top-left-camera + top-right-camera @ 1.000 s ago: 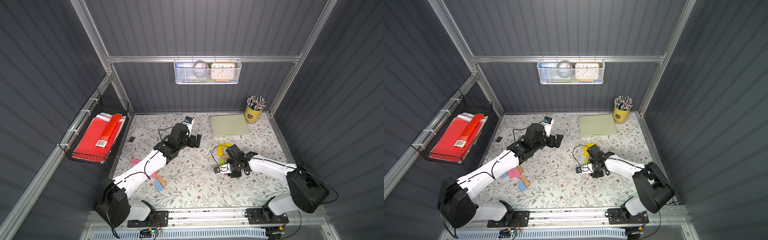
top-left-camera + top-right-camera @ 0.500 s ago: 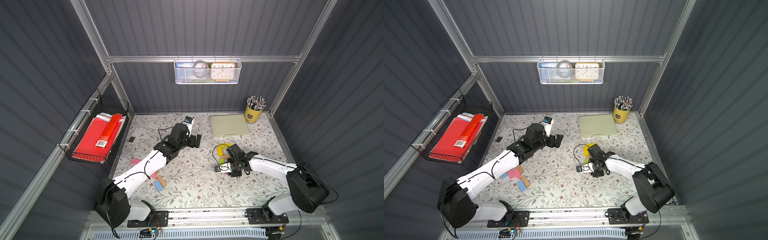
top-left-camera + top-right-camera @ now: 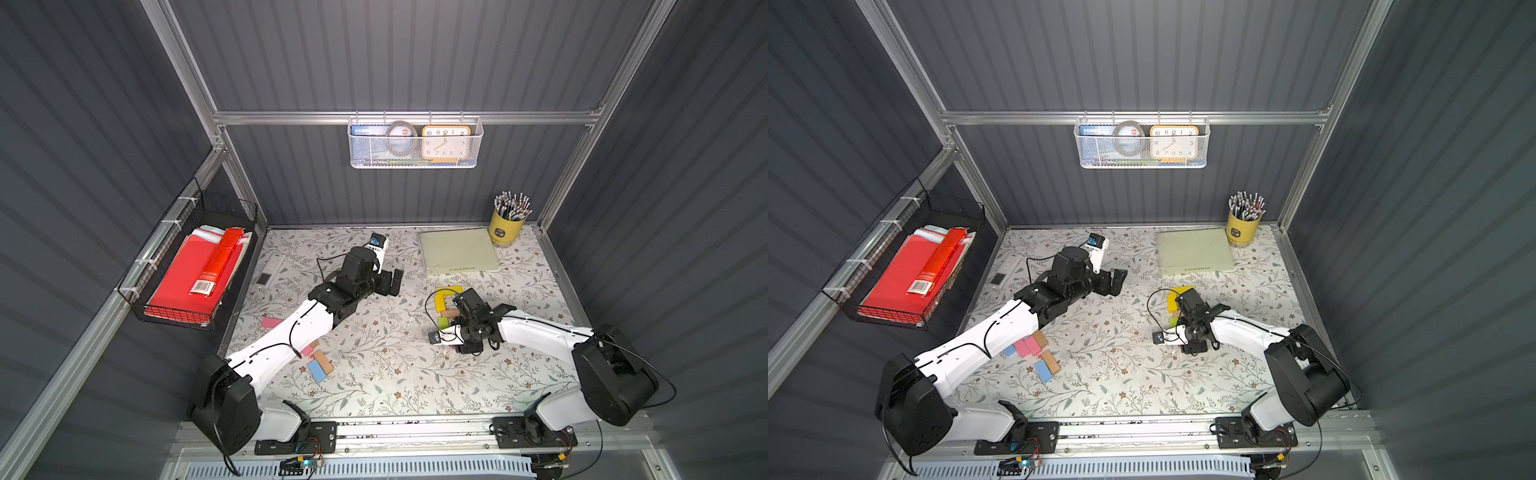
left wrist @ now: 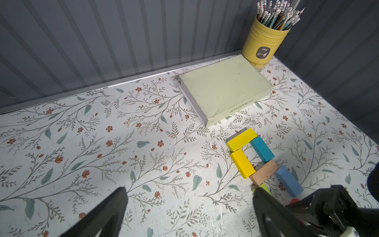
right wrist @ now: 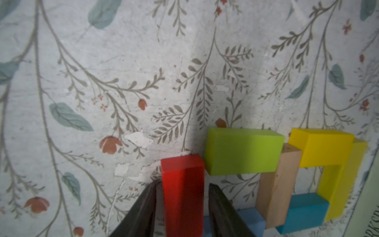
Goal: Assemble the number 8 with building blocks
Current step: Assemble the building block at the center of the board.
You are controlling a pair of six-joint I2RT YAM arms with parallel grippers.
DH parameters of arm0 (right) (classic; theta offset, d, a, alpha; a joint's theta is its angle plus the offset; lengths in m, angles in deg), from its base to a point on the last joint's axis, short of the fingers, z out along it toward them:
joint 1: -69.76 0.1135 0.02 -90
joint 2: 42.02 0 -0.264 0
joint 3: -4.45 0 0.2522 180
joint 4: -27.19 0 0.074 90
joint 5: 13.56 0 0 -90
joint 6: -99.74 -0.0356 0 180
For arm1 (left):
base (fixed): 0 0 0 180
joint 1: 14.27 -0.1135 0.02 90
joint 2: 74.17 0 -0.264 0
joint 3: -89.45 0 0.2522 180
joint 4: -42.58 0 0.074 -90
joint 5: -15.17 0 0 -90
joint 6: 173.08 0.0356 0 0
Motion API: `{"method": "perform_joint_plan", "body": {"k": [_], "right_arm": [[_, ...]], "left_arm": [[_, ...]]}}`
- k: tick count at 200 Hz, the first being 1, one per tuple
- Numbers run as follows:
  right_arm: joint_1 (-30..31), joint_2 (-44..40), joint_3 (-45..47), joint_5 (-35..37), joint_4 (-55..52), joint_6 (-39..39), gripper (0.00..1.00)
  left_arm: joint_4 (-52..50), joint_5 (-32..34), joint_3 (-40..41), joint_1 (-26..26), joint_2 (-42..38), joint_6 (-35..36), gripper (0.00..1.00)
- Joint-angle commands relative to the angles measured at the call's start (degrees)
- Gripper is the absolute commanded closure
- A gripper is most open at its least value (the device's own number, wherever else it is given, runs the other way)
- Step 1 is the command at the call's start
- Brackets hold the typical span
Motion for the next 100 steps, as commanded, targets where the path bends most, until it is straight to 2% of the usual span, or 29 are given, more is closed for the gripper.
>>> {"method": "perform_joint_plan", "body": {"k": [1,100], "right_arm": [[-0.3,0.0,0.6,0.2,-0.2,-0.4,0.54],[-0.3,0.1,1.0,1.4,0.5,-0.2,0.54]], "left_arm": [[0.6,-0.8,0.5,-0.5,0.3,0.8,0.01],[0.6,-0.9,0.5,-0.5,0.2,0.9,0.01]]}}
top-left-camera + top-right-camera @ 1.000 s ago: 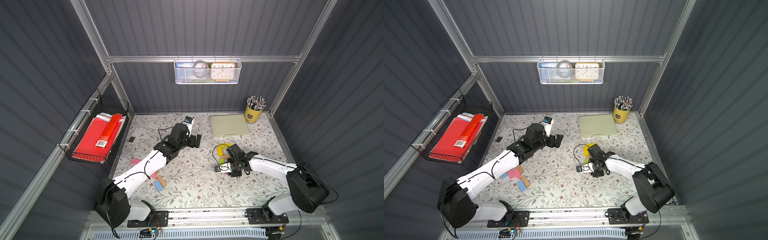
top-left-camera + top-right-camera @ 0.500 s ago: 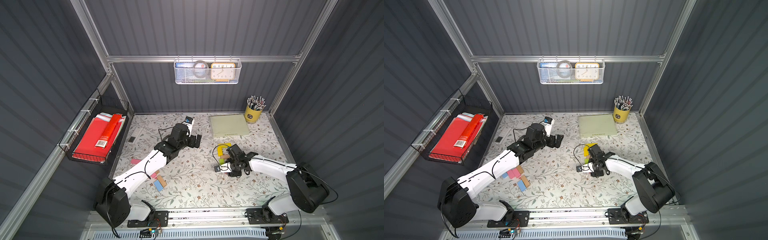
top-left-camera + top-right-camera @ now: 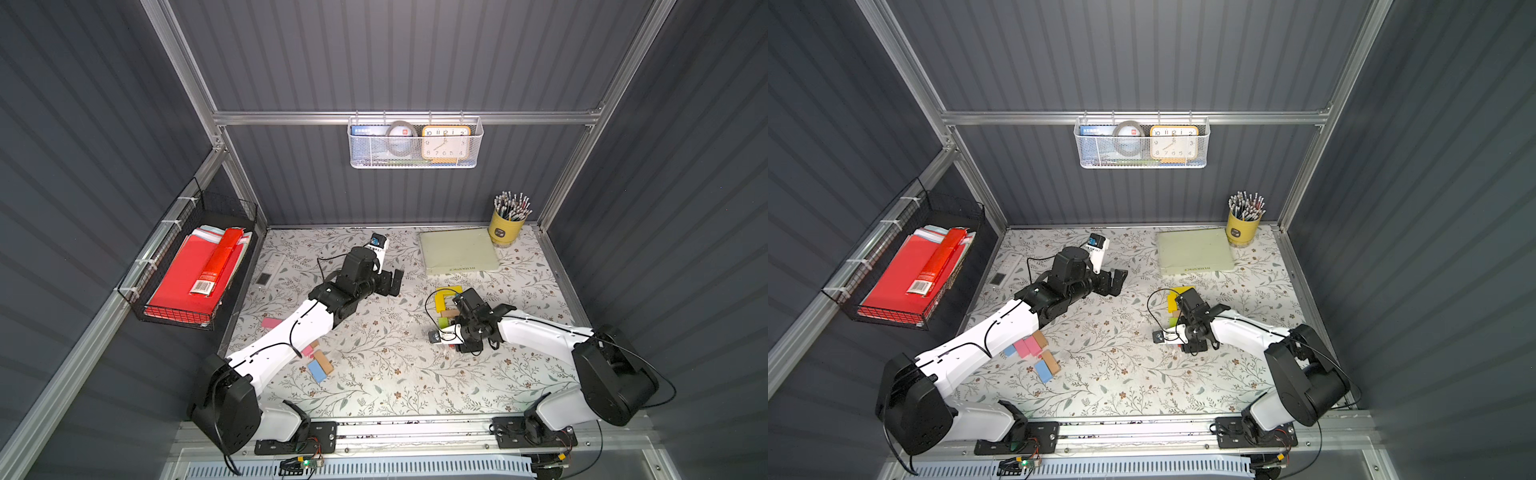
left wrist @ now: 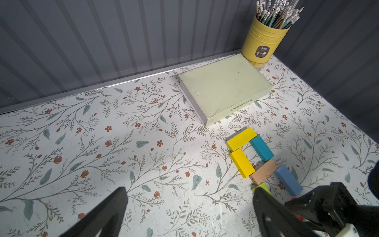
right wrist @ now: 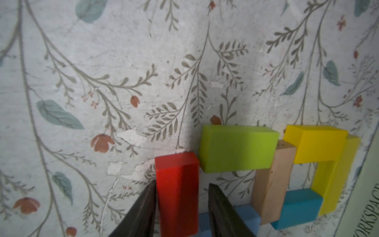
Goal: Assemble the number 8 with building blocks
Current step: Assemble the building block at the center of the board.
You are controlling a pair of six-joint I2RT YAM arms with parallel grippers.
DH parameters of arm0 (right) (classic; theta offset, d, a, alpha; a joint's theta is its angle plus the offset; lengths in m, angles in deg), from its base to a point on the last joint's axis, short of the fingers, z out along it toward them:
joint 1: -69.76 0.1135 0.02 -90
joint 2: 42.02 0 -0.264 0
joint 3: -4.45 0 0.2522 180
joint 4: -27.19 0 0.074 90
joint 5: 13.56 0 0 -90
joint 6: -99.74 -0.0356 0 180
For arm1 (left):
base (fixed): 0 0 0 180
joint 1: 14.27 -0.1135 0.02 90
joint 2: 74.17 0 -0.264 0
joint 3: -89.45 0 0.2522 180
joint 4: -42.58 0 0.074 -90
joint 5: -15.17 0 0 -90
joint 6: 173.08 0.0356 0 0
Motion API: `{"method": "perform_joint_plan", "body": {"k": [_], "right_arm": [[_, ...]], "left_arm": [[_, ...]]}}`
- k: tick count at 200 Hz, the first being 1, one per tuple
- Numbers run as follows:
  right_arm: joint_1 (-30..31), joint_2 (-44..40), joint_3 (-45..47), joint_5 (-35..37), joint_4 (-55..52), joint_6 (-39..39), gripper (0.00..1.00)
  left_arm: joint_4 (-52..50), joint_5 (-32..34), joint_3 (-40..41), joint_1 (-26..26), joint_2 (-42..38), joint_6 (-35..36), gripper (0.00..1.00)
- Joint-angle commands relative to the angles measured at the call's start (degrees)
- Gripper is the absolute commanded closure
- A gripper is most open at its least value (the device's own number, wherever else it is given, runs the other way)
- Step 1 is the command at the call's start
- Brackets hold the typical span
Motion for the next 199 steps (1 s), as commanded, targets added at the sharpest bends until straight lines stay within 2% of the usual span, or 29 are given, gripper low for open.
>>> {"method": "perform_joint_plan", "body": {"k": [1,95,120,147,190,199], "right_arm": [[-0.3,0.1,1.0,0.5,0.0,-0.2,0.54],[-0.3,-0.2,1.4,1.2,1.1,0.2,0.53],[-0.2,-2.5,0.1,-1.2,0.6,0.1,0.48],[-0.3,-8.3,-2.1,-6.0,1.4,-6.4,0.41],[-0.2,-19.0,-1.2,-11.3,10.7,-27.7,0.3],[-0.2,-20.5,-0.6,-14.5,12.2,-31.0,0.27]], "left_arm": [[0.5,-0.5,0.5,-0.5,0.2,0.9,0.0],[0.4,-0.5,0.6,-0.5,0.1,0.9,0.01],[0.5,0.0,0.6,-0.5,0.1,0.7,0.01],[0.0,3.0,0.8,-0.5,0.7,-1.5,0.01],[-1.7,8.4,2.1,-2.3,-1.1,-11.6,0.01],[-2.4,9.4,2.7,-3.2,-2.0,-14.0,0.01]]}}
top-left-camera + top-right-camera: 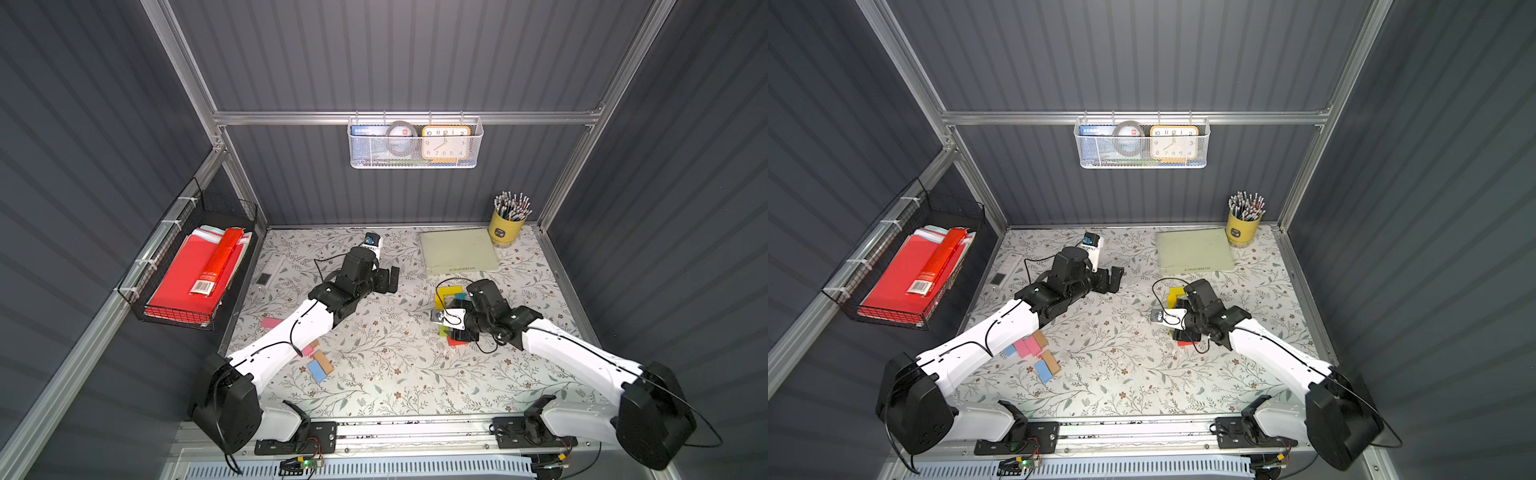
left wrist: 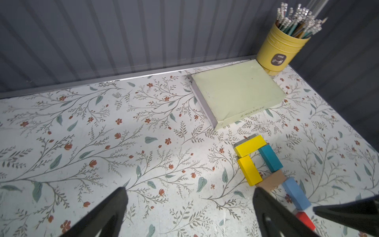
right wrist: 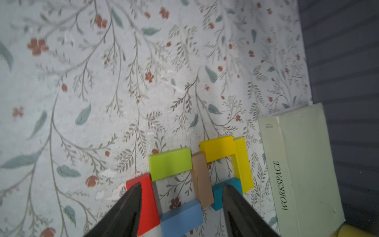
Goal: Assemble the number 8 with building blocks
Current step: Assemble the building block at the center of the board, then pick up the building block from the center of the board.
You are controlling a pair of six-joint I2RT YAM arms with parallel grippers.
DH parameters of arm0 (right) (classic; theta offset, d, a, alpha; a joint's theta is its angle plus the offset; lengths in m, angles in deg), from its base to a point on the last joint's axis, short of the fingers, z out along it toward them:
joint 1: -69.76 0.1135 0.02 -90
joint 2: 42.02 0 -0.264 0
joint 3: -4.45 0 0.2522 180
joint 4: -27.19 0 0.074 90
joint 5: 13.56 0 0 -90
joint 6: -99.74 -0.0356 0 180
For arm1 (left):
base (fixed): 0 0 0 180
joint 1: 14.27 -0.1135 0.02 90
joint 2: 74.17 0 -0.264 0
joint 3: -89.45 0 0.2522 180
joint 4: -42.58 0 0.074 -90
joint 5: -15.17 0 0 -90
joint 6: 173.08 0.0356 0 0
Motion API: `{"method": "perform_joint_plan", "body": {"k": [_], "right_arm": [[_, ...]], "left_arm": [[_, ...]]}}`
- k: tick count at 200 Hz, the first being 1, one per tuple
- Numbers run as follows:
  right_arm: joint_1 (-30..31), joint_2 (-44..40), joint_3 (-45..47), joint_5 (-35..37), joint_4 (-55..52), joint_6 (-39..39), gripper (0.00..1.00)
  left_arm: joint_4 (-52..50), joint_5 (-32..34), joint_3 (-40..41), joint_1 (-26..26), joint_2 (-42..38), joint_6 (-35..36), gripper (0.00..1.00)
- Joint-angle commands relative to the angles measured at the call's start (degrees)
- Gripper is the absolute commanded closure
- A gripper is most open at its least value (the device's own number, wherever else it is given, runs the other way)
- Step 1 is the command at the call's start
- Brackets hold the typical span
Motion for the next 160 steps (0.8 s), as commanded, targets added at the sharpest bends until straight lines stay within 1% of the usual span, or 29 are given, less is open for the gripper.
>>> {"method": "perform_joint_plan", "body": {"k": [1,8,20,34,40,52,62,81,90,105,121,134,160], "right_arm": [[-0.2,-3.8,0.3,-6.7,5.8,-15.4,0.27],[-0.3,-5.1,0.9,-6.9,7.6,-18.7,0.25],[-0.2,-7.4,2.2,-6.4,11.1,-24.5,0.17],[-0.3,-10.4,4.1,-4.4,15.3,-31.3,0.12],[-0.3,-11.6,4.9,-0.9,17.9,-34.1,0.1],[-0.3,-13.4,6.1,2.0,20.5,-38.1,0.07],[-0.3,-14.6,6.8,4.7,21.7,-41.5,0.01],[-0.3,-15.2,8.6,14.2,24.3,-52.9,0.01],[-0.4,-14.8,8.8,16.9,23.6,-55.9,0.01],[-0.4,-13.9,8.2,16.0,21.0,-55.0,0.01],[-0.4,-12.9,7.9,18.5,20.1,-57.5,0.01],[-0.4,-12.5,7.6,16.3,19.5,-59.5,0.02],[-0.4,-11.0,8.5,9.6,23.1,-60.9,0.03]], "left_arm": [[-2.4,4.7,2.1,-2.1,-2.3,-8.1,0.01],[-3.2,5.2,2.5,-2.9,-2.9,-10.0,0.01],[-4.4,5.4,3.3,-3.8,-3.9,-12.1,0.01],[-6.8,7.7,3.5,-4.3,-4.8,-14.0,0.01],[-7.9,8.7,3.6,-4.6,-5.2,-14.9,0.01],[-9.6,9.5,4.1,-5.6,-6.0,-16.9,0.01],[-10.3,9.2,5.0,-6.5,-7.2,-18.4,0.01],[-12.0,9.3,6.5,-8.5,-9.1,-22.1,0.01],[-13.2,9.3,7.0,-9.6,-9.5,-23.5,0.01],[-15.7,9.4,7.8,-11.9,-9.6,-26.0,0.01],[-17.6,8.1,8.9,-15.2,-9.6,-28.4,0.01],[-18.1,5.9,10.3,-18.3,-9.6,-29.5,0.01],[-18.8,0.9,13.0,-24.5,-8.6,-30.2,0.04]]}}
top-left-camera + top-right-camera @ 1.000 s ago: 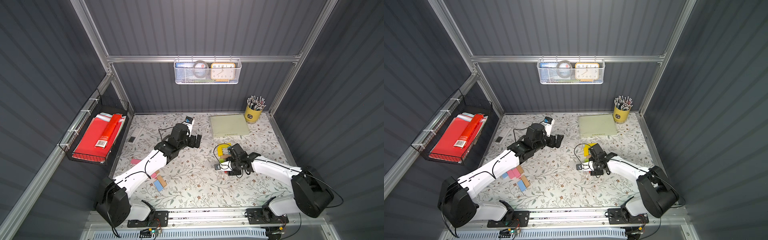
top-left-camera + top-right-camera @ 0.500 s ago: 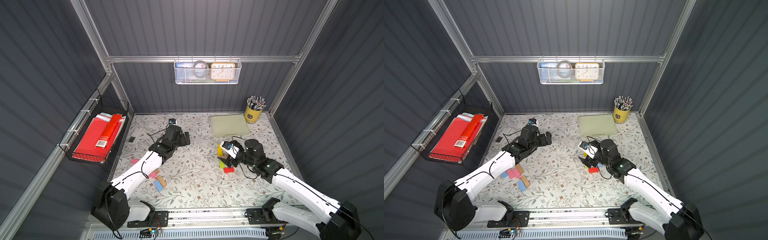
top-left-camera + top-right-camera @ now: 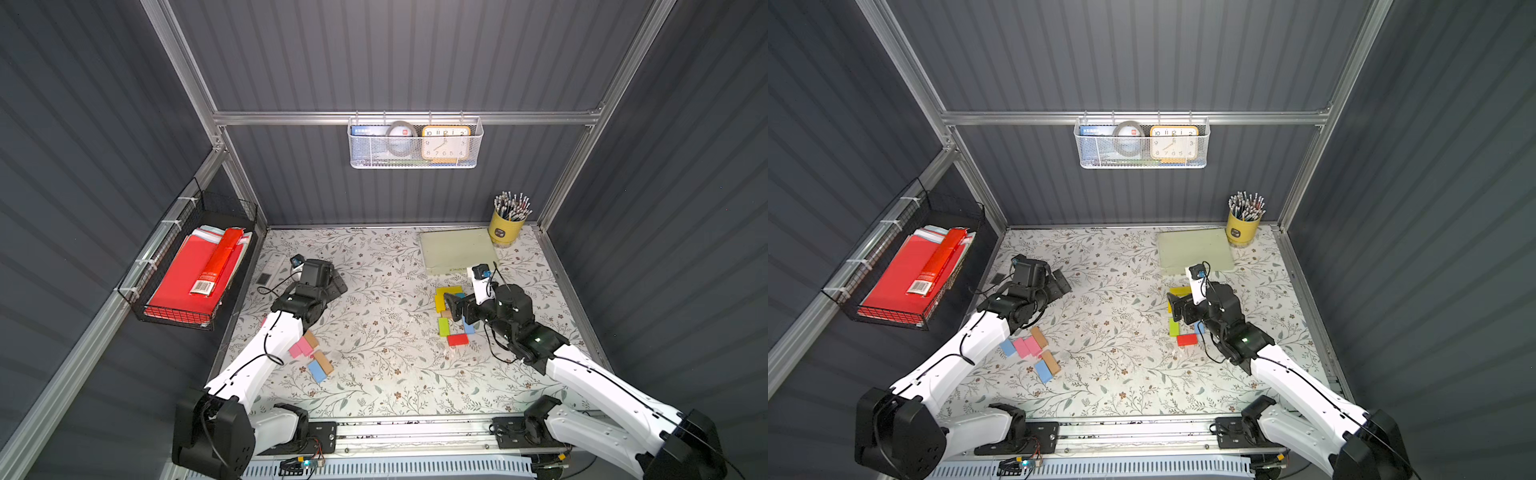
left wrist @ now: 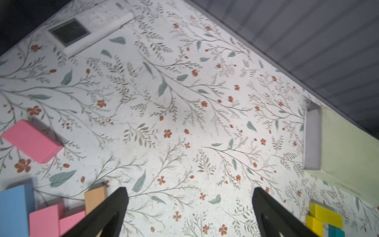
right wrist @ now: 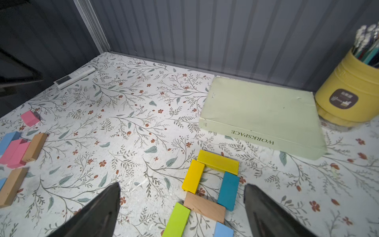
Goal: Assemble the number 8 with building blocks
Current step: Pick up the building block from the center of the board.
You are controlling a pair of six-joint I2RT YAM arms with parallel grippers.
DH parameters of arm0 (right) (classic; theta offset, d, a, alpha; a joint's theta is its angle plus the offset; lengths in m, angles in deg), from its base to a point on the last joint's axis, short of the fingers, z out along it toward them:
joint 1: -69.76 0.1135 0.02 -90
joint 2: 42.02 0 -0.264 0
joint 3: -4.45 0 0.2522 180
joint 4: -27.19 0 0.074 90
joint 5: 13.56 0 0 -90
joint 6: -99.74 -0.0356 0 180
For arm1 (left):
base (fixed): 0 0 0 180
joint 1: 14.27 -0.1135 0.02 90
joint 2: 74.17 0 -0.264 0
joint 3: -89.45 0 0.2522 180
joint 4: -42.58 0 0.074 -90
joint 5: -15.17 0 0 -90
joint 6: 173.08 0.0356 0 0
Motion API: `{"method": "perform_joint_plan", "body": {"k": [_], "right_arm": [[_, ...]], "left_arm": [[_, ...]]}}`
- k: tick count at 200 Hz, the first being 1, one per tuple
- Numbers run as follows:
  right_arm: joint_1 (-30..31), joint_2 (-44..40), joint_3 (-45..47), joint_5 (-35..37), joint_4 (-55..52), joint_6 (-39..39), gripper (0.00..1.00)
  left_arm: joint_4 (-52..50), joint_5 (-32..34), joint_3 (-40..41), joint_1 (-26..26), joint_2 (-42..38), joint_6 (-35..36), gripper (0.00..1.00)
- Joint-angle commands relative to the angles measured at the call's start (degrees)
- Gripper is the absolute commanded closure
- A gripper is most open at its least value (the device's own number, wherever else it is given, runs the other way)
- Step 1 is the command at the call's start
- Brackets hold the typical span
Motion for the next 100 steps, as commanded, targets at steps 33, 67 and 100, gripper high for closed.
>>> {"method": "perform_joint_plan", "body": {"k": [33,67,100], "right_arm": [[0.1,4.4,-1.8,-8.6,2.4,-6.7,0.03],[1.0,7.0,-1.4,-12.2,3.4,-8.5,0.04],[1.3,6.1,1.5,-11.7,4.3,-8.9,0.04]], "left_arm": [[-5.3,-8.1,5.3,-10.3,0.9,-2.9,0.08],[-4.1,-10.4,8.3,-14.0,2.8,-2.1,0.13],[-1.2,-12.3,9.8,-14.9,5.9,-2.5,0.21]]}}
